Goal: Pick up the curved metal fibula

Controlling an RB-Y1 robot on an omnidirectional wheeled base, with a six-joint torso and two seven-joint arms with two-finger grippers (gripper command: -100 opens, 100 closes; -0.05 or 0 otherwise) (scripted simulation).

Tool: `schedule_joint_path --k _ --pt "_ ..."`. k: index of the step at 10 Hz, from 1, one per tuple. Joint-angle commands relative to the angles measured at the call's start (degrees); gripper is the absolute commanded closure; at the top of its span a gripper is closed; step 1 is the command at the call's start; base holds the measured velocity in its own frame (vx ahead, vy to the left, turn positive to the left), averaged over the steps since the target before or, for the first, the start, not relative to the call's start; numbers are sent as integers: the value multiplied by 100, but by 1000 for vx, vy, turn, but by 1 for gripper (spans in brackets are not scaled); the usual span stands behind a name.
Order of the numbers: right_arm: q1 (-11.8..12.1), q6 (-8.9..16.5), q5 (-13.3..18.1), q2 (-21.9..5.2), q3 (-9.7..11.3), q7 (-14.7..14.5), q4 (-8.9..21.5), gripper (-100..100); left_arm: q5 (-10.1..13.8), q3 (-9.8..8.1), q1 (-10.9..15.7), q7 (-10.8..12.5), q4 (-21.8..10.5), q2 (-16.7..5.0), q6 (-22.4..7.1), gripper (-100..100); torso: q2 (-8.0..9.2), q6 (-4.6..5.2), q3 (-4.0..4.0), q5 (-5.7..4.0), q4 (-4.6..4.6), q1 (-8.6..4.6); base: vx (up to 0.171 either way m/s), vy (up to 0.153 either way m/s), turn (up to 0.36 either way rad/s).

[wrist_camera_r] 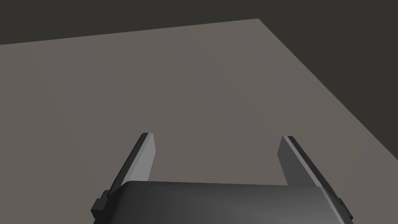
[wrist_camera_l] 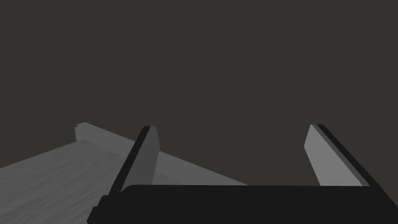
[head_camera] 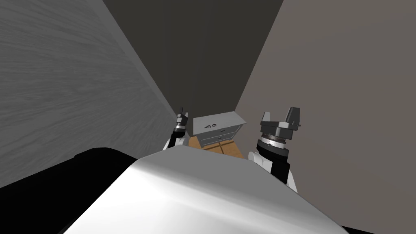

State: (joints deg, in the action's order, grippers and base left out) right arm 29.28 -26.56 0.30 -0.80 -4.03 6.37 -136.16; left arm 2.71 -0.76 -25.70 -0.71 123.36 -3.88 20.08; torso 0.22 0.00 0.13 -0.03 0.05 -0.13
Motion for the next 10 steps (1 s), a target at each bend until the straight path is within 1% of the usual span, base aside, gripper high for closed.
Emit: schedule_joint_path --k 1,2,3,6,8,9,10 --pt "0 0 0 0 0 0 0 0 122 -30 189 172 -254 -156 -161 -100 0 0 0 0 0 0 -71 -45 68" --pt "0 0 0 0 0 0 0 0 200 -47 344 277 -426 -224 -296 -100 2 0 1 -1 0 -3 -85 -62 83" --pt "0 0 0 0 0 0 0 0 200 -47 344 277 -426 -224 -296 -100 7 -1 4 -2 1 -9 -61 -39 33" --pt "0 0 0 0 0 0 0 0 458 -101 875 619 -1029 -367 -750 -100 -1 0 0 0 0 1 -63 -33 79" --pt "0 0 0 0 0 0 0 0 641 -138 1236 857 -1399 -422 -1053 -100 5 -1 3 -3 1 -11 -88 -72 93" --pt "0 0 0 0 0 0 0 0 641 -138 1276 857 -1508 -422 -1082 -100 7 0 4 -4 2 -16 -60 -52 30" --pt "0 0 0 0 0 0 0 0 733 -156 1488 975 -1745 -440 -1254 -100 0 0 1 -3 0 -10 -43 -35 62"
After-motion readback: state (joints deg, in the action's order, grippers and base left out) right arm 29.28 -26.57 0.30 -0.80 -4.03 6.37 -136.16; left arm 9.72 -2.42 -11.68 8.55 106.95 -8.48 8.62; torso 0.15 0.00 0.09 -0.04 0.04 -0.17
